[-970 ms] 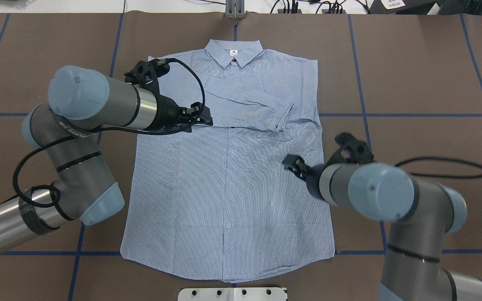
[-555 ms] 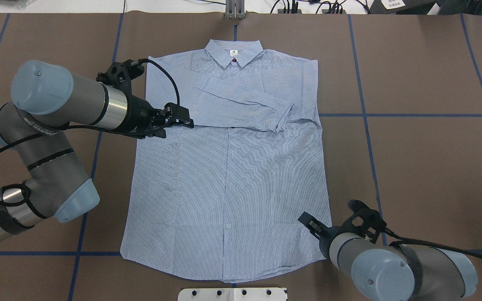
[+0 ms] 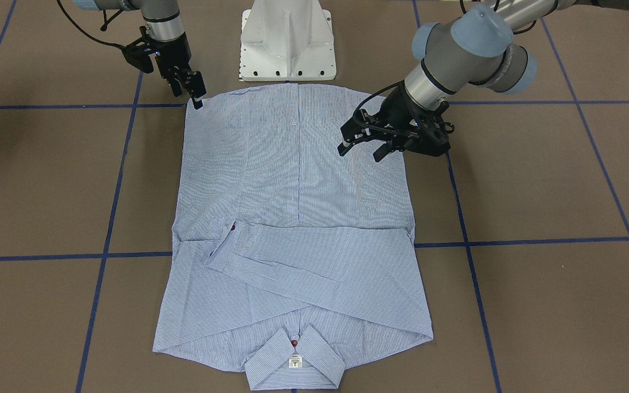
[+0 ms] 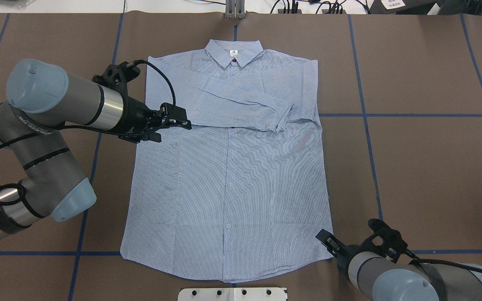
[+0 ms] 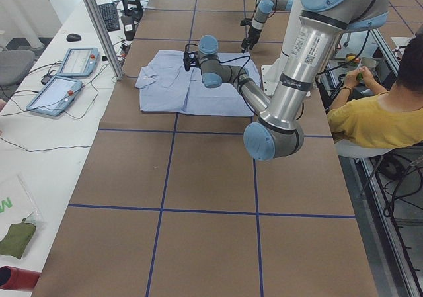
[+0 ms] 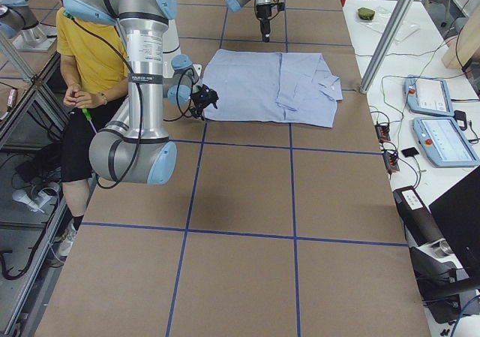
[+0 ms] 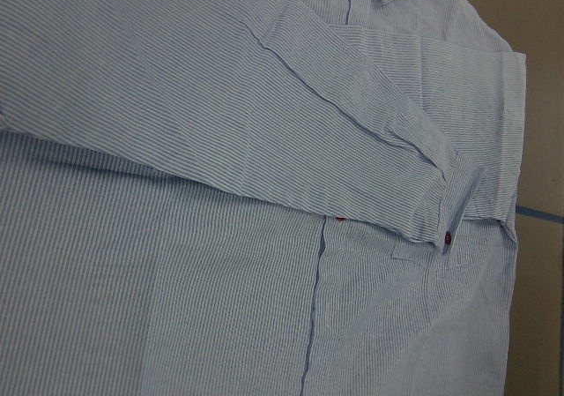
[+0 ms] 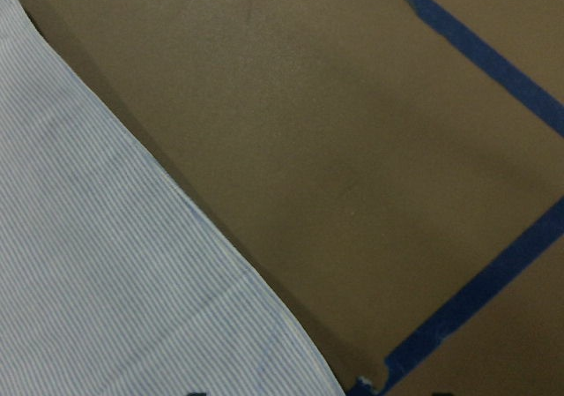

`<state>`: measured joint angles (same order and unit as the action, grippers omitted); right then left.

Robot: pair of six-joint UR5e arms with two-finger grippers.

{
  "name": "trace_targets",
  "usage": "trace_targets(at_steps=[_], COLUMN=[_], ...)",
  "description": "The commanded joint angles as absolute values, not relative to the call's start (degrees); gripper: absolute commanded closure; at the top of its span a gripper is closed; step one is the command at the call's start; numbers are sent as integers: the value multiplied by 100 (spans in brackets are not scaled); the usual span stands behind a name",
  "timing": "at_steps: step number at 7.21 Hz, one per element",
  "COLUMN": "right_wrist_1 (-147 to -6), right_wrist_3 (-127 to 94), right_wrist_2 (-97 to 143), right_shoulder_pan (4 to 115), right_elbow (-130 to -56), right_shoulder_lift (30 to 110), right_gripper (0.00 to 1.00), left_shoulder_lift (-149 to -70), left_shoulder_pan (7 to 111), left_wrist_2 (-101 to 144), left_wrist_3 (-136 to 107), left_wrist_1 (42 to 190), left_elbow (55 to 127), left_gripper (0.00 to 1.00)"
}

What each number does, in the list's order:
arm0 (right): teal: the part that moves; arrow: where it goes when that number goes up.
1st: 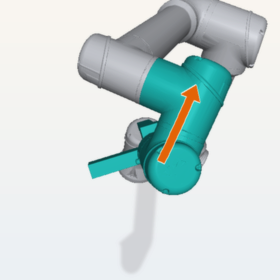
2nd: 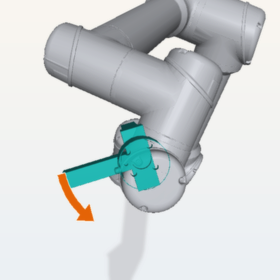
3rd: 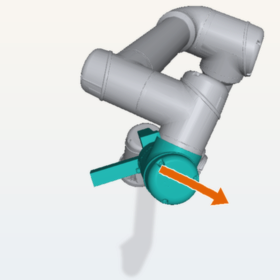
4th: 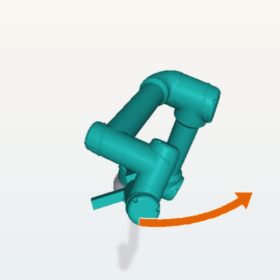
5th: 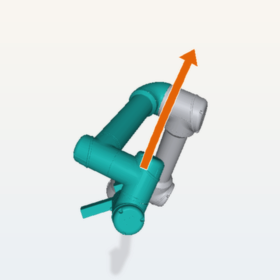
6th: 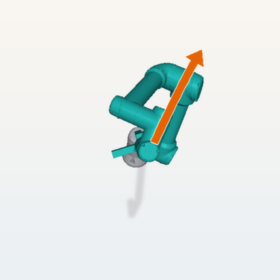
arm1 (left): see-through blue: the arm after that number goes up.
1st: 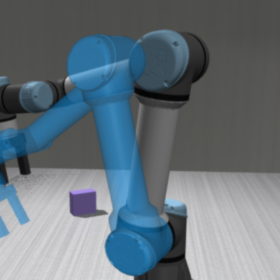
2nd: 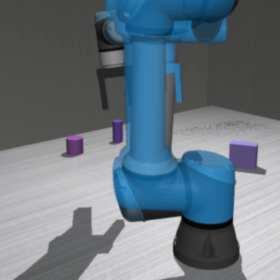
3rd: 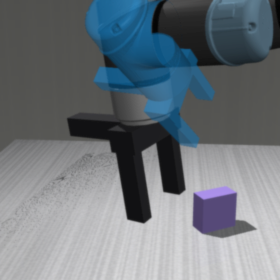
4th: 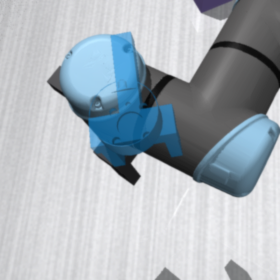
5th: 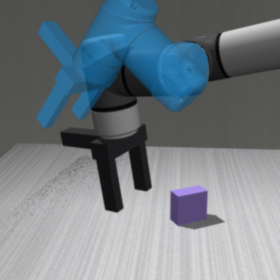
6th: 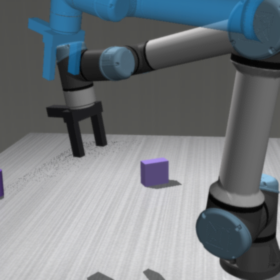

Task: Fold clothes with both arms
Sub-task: 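Release the sleeve with the left gripper while the right gripper moves to the hem corner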

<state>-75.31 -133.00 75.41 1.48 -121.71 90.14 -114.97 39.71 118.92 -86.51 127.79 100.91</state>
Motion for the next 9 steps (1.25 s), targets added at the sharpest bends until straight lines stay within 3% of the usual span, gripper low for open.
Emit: trace_targets(at_steps=[1,5,6,7,8,9], right_wrist_1=[-7532,-7532,-7532,-7532,-7532,-7532], right_wrist_3=[-13377,-13579,-13588,-13779,-13790,-13790], right_wrist_2=[7532,7523,7523,7506,7515,7515], right_shoulder_pan=[106,-9,0,0,35,35], right_elbow=[-12155,-12006,-12058,-12050,-12085,-12094], right_shoulder_lift=[8974,8886,8877,8894,8895,8903], right_gripper=[12,19,53,93,100,100], left_shoulder_lift=[-11487,-11487,-11487,-11487,-11487,-11487], left_shoulder_pan=[3955,3955,3955,3955,3955,3938], left_wrist_2=[11874,11865,11865,11865,11865,11857], left_wrist_3=[-8710,-8728,-8728,-8736,-8736,-8736], left_wrist_1=[12779,12779,12779,12779,12779,12779], left_elbow=[10037,10028,10028,10020,10028,10011], left_gripper=[1,1,1,1,1,1])
